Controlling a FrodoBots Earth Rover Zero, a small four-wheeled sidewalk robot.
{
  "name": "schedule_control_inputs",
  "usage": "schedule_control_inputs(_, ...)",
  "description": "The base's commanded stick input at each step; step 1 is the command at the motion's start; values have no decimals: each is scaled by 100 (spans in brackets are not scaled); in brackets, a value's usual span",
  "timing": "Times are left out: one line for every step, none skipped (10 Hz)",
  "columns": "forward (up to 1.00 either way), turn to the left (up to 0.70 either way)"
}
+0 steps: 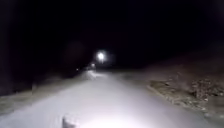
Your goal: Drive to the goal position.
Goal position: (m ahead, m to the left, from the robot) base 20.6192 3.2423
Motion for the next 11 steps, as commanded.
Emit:
schedule_control_inputs(85, 0)
schedule_control_inputs(85, 0)
schedule_control_inputs(85, 0)
schedule_control_inputs(85, 0)
schedule_control_inputs(85, 0)
schedule_control_inputs(85, 0)
schedule_control_inputs(85, 0)
schedule_control_inputs(85, 0)
schedule_control_inputs(85, 0)
schedule_control_inputs(85, 0)
schedule_control_inputs(85, 0)
